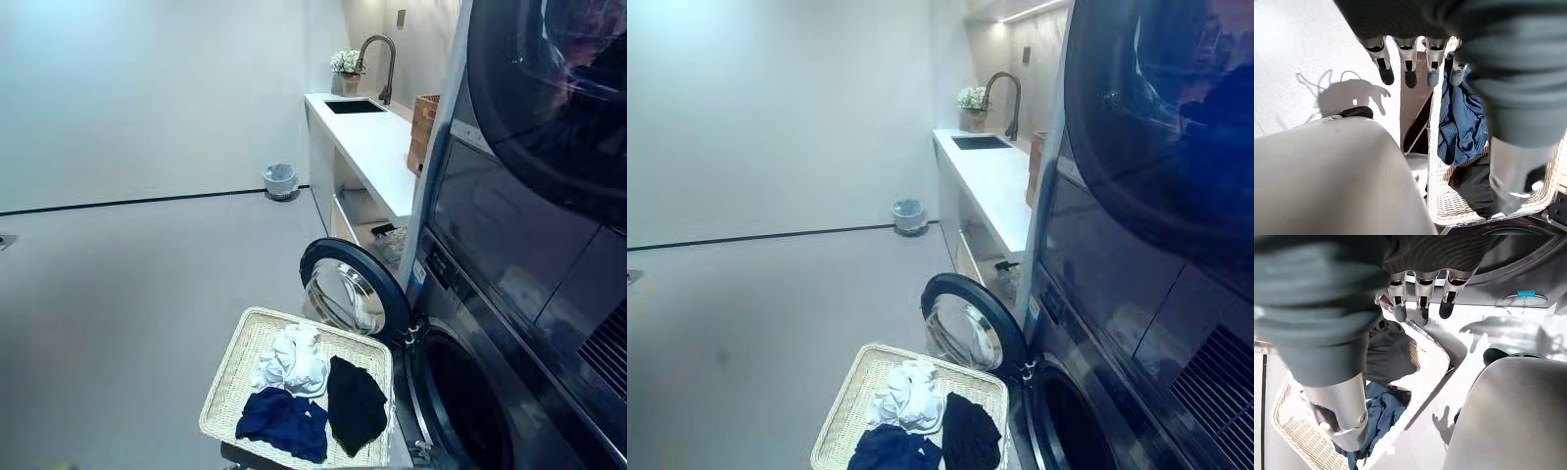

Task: Put the clothes into the washing machine.

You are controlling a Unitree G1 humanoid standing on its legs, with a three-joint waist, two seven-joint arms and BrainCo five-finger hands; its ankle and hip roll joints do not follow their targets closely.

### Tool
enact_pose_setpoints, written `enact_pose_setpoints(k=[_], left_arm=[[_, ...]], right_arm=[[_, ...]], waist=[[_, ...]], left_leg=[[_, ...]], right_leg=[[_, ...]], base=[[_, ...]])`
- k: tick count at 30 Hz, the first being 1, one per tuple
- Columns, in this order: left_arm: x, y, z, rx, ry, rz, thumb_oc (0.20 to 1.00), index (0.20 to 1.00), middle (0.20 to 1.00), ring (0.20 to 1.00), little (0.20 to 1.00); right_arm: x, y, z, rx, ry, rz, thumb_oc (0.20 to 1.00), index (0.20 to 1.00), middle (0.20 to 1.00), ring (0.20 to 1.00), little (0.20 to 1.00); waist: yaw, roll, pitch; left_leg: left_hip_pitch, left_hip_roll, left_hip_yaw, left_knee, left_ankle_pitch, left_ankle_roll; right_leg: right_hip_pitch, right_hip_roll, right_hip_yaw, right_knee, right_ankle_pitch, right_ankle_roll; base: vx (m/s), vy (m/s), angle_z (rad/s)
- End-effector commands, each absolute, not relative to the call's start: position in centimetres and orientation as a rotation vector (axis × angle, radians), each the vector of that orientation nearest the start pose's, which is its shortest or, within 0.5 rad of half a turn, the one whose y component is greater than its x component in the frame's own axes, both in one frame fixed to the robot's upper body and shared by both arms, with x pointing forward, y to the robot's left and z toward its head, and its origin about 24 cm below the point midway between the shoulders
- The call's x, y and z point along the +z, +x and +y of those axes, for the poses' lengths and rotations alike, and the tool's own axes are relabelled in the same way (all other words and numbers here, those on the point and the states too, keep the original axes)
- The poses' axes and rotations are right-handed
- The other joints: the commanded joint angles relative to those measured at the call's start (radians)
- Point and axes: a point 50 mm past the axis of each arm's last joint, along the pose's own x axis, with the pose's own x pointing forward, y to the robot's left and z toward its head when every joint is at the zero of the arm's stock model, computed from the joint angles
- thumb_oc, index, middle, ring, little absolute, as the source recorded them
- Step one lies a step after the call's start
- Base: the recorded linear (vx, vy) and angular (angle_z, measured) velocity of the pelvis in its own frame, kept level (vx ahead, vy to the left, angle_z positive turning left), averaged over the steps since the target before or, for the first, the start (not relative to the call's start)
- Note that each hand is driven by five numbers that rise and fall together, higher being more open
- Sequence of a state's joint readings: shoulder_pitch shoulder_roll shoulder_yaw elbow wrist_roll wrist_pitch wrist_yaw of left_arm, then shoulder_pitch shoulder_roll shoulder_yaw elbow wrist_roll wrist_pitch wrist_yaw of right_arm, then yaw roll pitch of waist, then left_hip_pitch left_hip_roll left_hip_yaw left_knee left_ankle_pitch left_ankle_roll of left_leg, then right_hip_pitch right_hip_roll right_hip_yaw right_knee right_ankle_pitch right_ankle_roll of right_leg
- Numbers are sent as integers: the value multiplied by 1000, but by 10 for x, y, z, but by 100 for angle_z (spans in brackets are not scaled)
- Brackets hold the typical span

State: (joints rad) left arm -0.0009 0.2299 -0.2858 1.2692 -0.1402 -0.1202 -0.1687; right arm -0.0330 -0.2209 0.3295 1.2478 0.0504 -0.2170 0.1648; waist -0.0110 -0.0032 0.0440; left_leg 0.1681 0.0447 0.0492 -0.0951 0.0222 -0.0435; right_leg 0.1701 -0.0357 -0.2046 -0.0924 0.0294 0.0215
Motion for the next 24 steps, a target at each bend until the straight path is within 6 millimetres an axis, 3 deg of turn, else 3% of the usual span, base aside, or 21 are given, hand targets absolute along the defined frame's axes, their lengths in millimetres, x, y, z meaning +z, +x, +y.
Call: enact_pose_setpoints(k=[1, 24], left_arm=[[-158, 123, 188, -265, 137, 1079, 1000, 1000, 1000, 1000, 1000], [-159, 122, 186, -260, 141, 1085, 1000, 1000, 1000, 1000, 1000]], right_arm=[[-152, 138, -190, 346, -294, 992, 1000, 1000, 1000, 1000, 1000], [-152, 138, -189, 344, -287, 991, 1000, 1000, 1000, 1000, 1000]], waist=[[3, -12, 45], [1, -14, 57]], left_leg=[[29, -83, 72, 8, -99, 50], [23, -84, 72, 10, -99, 53]], right_leg=[[5, 19, 44, 34, -70, 54], [-4, 20, 50, 42, -74, 54]], base=[[274, -52, 105], [0, 0, 0]])
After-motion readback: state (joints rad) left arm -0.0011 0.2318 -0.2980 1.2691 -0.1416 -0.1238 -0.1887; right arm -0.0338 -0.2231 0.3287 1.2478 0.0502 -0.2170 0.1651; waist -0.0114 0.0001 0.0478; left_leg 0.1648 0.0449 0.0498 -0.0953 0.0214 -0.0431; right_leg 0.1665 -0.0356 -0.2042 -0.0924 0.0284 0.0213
